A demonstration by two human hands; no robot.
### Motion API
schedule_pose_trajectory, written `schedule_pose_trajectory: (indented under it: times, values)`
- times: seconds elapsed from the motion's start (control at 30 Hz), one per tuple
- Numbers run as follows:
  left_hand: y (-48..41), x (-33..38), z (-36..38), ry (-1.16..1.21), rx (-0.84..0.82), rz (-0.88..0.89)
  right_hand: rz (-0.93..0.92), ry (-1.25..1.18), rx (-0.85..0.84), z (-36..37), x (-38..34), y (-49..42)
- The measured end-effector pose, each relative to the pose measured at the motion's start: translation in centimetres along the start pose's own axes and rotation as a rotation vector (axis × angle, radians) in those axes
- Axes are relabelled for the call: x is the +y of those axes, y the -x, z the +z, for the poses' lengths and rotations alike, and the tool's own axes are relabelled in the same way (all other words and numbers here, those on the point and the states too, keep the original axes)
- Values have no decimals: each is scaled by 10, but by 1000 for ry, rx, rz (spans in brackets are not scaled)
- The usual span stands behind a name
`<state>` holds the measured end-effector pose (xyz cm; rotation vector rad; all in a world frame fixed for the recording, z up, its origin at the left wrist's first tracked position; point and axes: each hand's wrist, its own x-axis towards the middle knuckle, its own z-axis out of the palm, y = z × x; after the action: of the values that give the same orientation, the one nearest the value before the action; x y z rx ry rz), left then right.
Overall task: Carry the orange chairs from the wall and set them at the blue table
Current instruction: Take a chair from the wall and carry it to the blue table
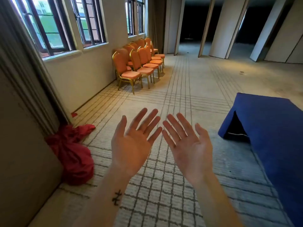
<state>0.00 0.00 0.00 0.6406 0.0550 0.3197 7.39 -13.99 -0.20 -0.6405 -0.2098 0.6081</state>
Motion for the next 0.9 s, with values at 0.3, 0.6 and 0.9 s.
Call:
schedule_pose_trajectory:
  times: [0.3,0.6,0.9]
  values:
    - [-144,-2,-29,-19,203,-3,90,-32,68,-31,-6,-149]
    - [-282,35,-115,13,228,13,174,-20,78,-40,36,-321]
    - [-465,133,-196,73,139,13,150,19,63,17,73,-529]
